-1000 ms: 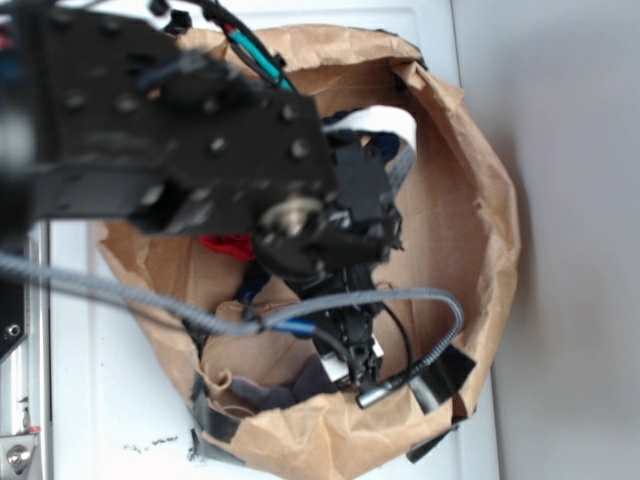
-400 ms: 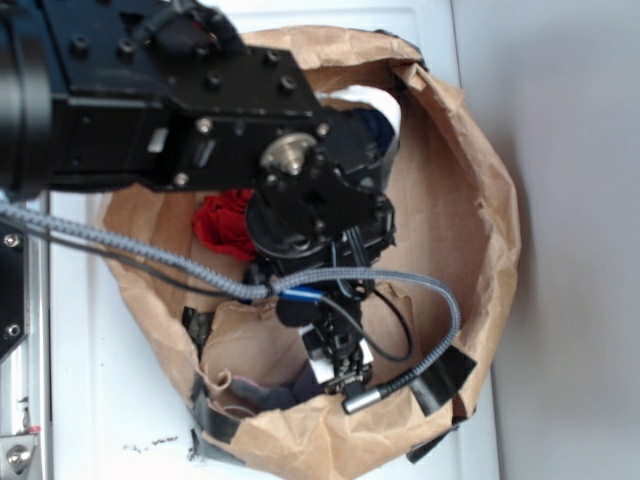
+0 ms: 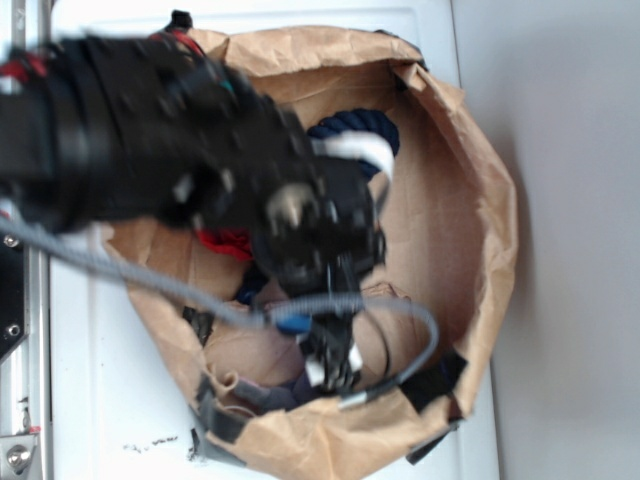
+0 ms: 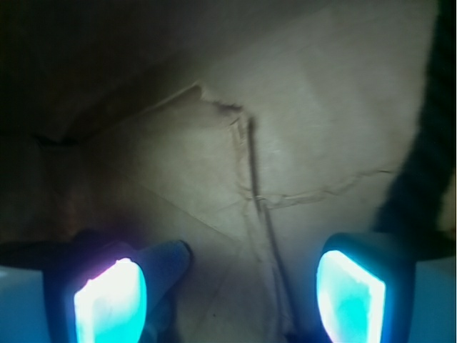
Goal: Grab the gray animal.
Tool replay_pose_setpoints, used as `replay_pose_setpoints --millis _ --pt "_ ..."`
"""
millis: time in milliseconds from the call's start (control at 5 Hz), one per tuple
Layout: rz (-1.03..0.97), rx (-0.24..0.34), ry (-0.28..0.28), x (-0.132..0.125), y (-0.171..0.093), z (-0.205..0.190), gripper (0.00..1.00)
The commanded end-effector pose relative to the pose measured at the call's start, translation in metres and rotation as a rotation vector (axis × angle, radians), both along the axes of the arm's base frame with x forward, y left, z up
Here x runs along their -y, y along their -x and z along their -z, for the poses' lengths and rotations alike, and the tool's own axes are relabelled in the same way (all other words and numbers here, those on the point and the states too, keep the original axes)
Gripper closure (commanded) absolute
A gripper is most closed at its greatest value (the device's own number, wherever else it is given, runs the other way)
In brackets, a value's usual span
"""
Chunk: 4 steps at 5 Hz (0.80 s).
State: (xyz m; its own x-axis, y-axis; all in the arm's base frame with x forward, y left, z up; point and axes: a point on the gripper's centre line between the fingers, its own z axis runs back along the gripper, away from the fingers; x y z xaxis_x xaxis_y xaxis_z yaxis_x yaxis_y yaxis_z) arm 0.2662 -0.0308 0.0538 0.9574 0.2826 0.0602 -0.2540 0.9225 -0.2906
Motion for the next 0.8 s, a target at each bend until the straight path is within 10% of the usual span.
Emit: replay_pose_setpoints --millis 0,400,600 --pt "0.144 0.04 0.038 0.031 -0.004 -0.017 0.0" --pt "0.161 0.065 0.174 0.035 -0.004 -0.032 0.0" --pt "0.193 -0.019 0.173 0.04 0.001 -0.014 0.0"
